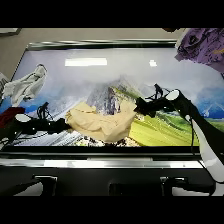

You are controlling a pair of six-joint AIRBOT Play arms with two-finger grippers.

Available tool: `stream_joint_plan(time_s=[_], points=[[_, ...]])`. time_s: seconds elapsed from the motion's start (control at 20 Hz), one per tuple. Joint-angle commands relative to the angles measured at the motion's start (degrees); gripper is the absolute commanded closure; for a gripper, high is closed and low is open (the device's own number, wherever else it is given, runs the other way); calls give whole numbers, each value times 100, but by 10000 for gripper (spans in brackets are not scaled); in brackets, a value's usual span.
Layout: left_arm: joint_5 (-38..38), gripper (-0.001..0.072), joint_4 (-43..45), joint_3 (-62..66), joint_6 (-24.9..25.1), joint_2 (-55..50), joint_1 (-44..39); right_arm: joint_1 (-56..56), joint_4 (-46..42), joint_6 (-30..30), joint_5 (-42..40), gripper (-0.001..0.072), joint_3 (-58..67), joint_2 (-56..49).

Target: Fold the clothes and pants, and hang the long-sleeved shirts on hangers.

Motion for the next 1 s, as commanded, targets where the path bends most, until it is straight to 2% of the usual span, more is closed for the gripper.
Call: stream_joint_plan(time_s=[0.0, 0.1, 0.25, 0.45, 0.65, 0.8, 0.95], points=[[-127, 694, 4, 1082, -127, 249, 48, 2, -544, 37, -63, 684, 568, 439], [-216, 695, 409, 2326, -483, 511, 157, 2, -1054, 37, -39, 684, 1467, 717], [-369, 694, 1613, 4498, -1233, 826, 138, 4, -2159, -55, -63, 684, 2951, 1257], [-380, 694, 2741, 6636, -1875, 1314, 131, 4, -3143, -105, -24, 684, 4107, 2253], [-540, 693, 3147, 7143, -2234, 2262, 131, 4, -3510, -116, 304, 683, 4299, 3497], [-1040, 693, 3491, 7143, -2520, 2848, 131, 4, -3661, -103, 688, 683, 4299, 4172], [-1290, 693, 3639, 7114, -2618, 3005, 131, 4, -3663, 339, 846, 683, 4297, 4328]])
